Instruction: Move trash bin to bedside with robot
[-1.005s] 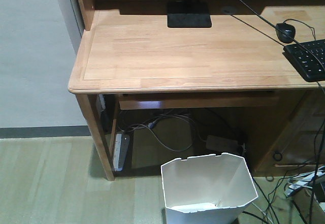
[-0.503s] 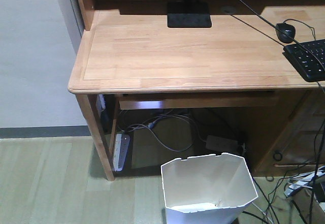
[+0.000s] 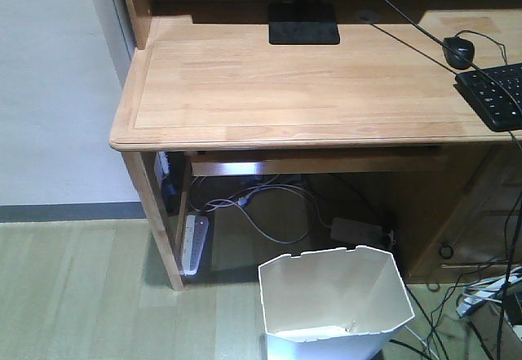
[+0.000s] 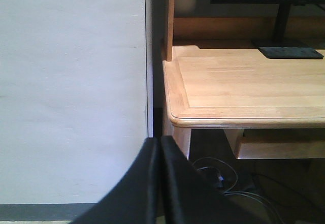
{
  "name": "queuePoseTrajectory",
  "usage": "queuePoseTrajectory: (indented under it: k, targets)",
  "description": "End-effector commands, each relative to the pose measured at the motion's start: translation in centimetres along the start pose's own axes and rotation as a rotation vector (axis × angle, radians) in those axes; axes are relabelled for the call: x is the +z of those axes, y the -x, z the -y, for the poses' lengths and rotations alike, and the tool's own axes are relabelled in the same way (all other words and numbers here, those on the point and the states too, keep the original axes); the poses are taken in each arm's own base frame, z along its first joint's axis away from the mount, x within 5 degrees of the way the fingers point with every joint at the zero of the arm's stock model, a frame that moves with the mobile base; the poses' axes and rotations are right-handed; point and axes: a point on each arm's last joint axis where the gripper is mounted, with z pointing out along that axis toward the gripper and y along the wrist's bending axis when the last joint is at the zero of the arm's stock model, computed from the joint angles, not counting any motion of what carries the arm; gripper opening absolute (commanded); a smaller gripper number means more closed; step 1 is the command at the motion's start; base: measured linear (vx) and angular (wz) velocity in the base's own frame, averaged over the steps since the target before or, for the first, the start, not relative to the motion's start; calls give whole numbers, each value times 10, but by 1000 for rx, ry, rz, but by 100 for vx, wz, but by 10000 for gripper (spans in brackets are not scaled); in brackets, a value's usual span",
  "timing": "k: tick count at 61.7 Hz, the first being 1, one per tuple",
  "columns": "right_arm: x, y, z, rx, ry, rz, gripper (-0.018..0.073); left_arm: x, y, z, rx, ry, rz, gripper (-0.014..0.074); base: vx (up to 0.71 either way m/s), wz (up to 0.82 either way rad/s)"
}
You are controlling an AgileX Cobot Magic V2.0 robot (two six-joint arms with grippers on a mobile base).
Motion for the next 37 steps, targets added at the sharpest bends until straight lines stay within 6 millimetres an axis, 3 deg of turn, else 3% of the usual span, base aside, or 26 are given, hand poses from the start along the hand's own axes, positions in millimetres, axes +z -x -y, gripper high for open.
queuePoseTrajectory:
  k: [1, 16, 26, 37]
  targets:
    - [0, 2, -1, -10, 7, 79, -11, 2, -3, 0, -12, -5, 50, -6, 0, 0]
    - [-2, 16, -3, -29, 28, 215, -11, 2, -3, 0, -12, -5, 50, -6, 0, 0]
    - [-7, 41, -4, -30, 34, 301, -11, 2, -3, 0, -12, -5, 51, -6, 0, 0]
    - [0, 72, -4, -29, 18, 218, -11, 2, -3, 0, -12, -5, 51, -6, 0, 0]
